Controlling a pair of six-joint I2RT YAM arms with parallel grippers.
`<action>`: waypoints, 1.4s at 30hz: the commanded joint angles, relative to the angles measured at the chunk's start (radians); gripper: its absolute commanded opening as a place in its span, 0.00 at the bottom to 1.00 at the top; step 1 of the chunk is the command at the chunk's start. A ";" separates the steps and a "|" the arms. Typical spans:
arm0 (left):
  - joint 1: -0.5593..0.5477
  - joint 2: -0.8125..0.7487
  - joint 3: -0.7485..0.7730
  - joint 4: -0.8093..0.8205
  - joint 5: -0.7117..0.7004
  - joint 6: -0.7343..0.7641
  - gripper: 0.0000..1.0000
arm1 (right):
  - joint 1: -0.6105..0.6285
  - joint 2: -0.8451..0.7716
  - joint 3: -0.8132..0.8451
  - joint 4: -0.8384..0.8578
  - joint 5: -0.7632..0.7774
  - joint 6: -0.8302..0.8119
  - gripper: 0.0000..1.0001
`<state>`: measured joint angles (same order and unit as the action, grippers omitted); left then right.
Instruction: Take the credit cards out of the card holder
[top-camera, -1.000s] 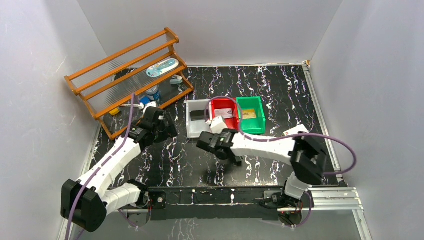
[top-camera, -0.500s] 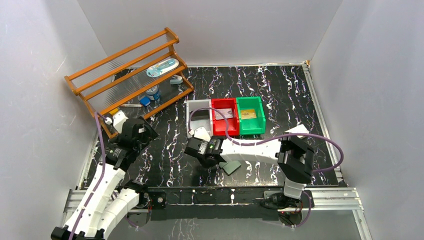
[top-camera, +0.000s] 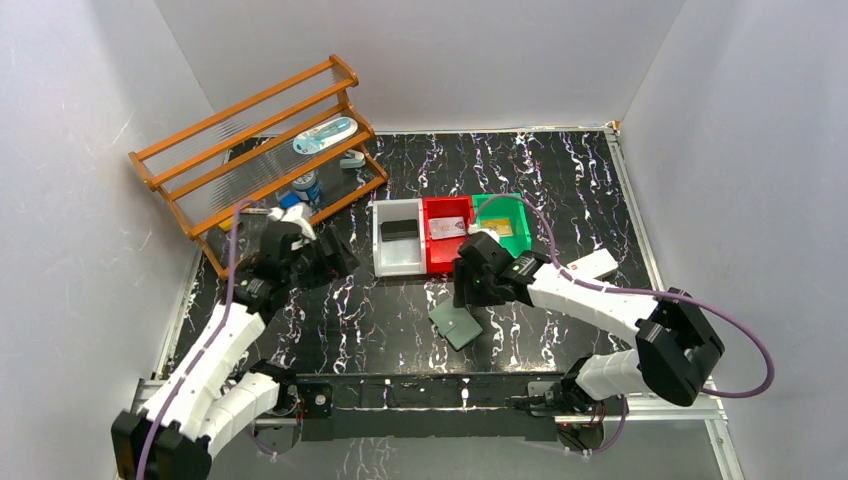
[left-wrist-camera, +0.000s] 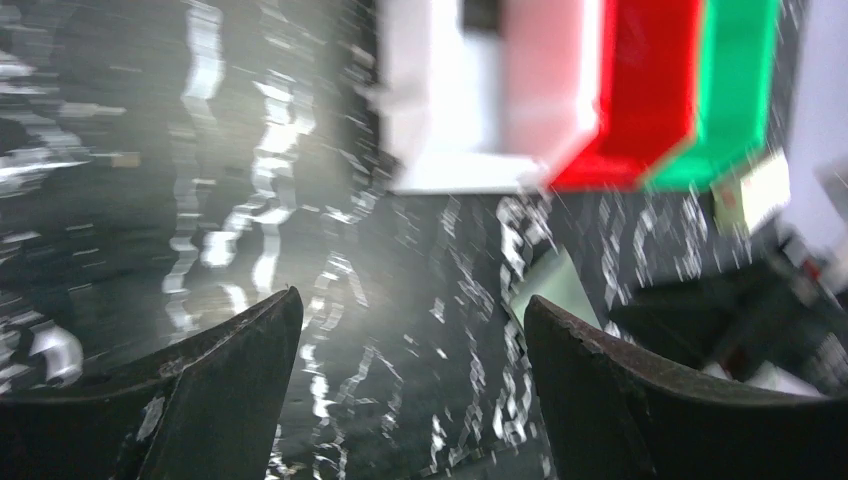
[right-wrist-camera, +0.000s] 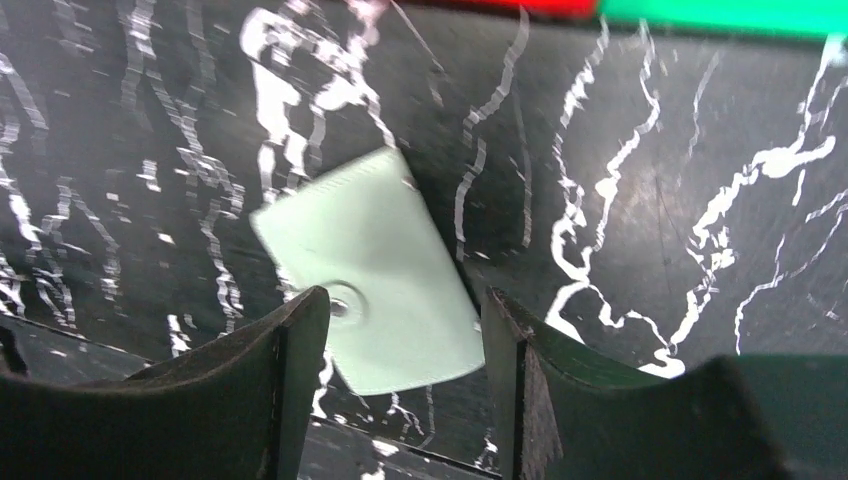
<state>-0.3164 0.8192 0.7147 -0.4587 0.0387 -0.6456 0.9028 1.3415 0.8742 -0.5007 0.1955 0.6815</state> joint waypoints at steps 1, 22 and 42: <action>-0.137 0.121 0.003 0.182 0.371 0.107 0.78 | -0.087 -0.043 -0.116 0.103 -0.197 0.026 0.65; -0.594 0.688 0.207 0.199 0.136 0.029 0.64 | -0.135 -0.213 -0.547 0.461 -0.347 0.395 0.41; -0.745 0.971 0.509 -0.139 -0.158 0.022 0.48 | -0.136 -0.236 -0.626 0.537 -0.319 0.479 0.43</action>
<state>-1.0401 1.7718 1.1625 -0.4759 -0.0273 -0.6209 0.7662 1.1042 0.2909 0.0486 -0.1558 1.1500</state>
